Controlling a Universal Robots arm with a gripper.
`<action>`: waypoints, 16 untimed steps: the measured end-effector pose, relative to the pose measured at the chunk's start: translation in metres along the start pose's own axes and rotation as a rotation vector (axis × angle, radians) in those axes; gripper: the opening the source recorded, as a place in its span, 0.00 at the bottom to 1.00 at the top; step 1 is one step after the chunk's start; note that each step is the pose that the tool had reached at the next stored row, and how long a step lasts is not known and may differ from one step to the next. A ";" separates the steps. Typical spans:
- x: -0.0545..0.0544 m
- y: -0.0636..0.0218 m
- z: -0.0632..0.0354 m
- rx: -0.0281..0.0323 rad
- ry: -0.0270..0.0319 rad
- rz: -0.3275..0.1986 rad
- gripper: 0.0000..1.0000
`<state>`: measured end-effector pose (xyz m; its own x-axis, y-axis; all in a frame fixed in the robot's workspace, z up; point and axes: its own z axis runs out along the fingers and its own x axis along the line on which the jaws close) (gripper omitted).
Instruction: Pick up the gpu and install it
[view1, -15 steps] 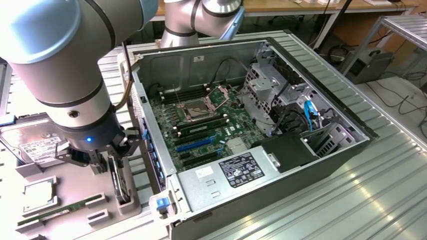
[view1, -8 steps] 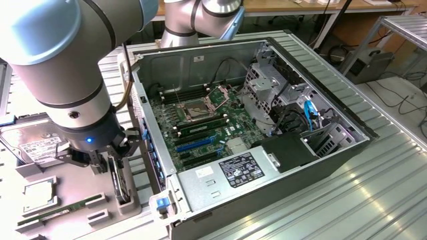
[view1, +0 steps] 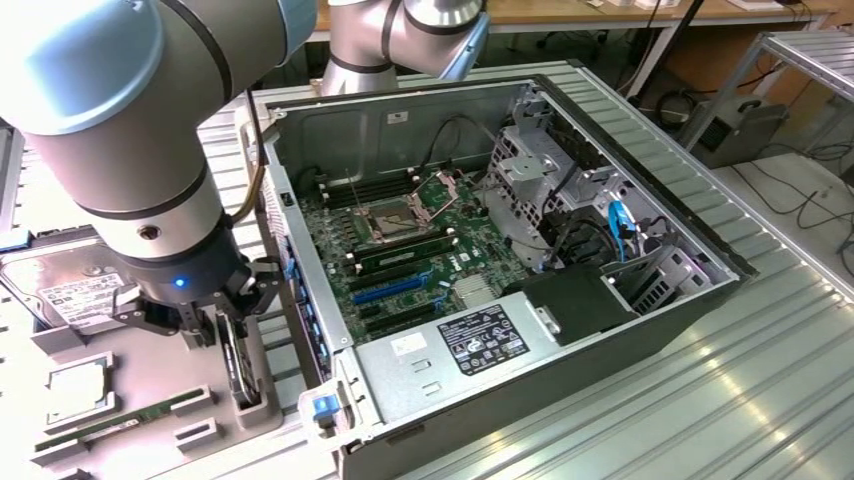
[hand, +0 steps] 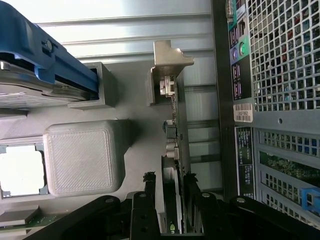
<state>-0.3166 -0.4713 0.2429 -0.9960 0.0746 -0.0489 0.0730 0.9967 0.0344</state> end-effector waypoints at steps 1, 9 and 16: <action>0.000 -0.0001 0.0001 -0.0001 -0.0001 0.000 0.36; 0.000 -0.0006 0.0004 0.0000 0.0000 0.000 0.36; 0.000 -0.0007 0.0004 0.0000 0.0000 0.000 0.27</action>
<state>-0.3165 -0.4719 0.2424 -0.9960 0.0745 -0.0488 0.0729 0.9967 0.0344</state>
